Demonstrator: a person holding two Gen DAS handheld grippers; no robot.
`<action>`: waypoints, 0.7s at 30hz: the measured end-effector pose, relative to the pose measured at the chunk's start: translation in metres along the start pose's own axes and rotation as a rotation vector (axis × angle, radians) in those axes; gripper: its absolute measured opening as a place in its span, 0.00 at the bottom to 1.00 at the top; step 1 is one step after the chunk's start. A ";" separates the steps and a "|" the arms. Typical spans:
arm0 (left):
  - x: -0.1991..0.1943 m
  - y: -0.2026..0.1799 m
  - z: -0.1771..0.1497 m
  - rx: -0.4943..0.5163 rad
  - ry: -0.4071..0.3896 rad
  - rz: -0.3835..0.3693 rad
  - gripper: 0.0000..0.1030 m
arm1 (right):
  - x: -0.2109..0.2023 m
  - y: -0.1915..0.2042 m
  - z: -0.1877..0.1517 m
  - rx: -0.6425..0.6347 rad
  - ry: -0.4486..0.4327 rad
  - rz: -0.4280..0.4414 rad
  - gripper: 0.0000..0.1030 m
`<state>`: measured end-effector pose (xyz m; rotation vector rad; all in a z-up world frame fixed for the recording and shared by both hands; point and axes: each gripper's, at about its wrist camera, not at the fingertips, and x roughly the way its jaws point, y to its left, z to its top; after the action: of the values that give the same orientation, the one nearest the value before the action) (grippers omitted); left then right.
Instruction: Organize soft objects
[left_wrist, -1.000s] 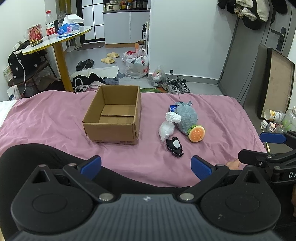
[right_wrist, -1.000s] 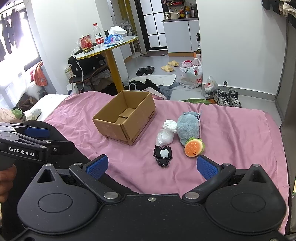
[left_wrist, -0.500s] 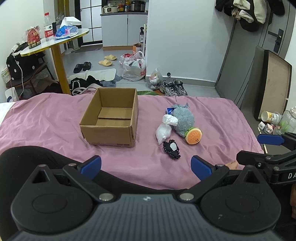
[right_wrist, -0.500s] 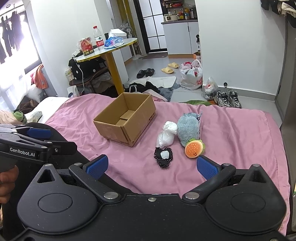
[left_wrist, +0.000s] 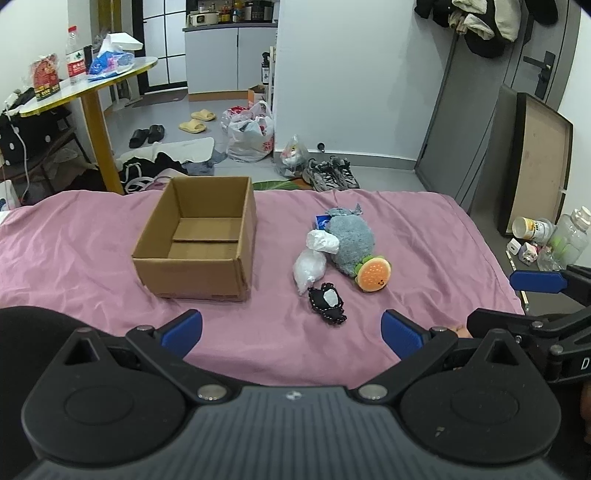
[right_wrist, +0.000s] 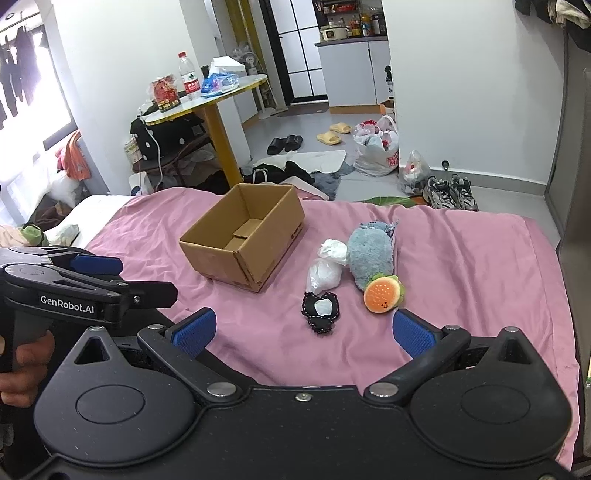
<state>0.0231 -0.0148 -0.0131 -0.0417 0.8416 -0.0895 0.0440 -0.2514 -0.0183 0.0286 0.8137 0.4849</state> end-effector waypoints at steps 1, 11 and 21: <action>0.004 -0.001 0.000 0.007 -0.001 0.003 0.99 | 0.002 -0.001 0.001 0.006 0.005 -0.005 1.00; 0.051 0.005 0.009 -0.053 0.054 -0.035 0.99 | 0.030 -0.028 0.004 0.115 0.077 -0.009 1.00; 0.097 0.004 0.022 -0.090 0.092 -0.077 0.97 | 0.055 -0.049 0.013 0.241 0.104 -0.010 1.00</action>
<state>0.1036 -0.0198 -0.0707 -0.1554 0.9361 -0.1267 0.1054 -0.2693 -0.0578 0.2236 0.9710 0.3790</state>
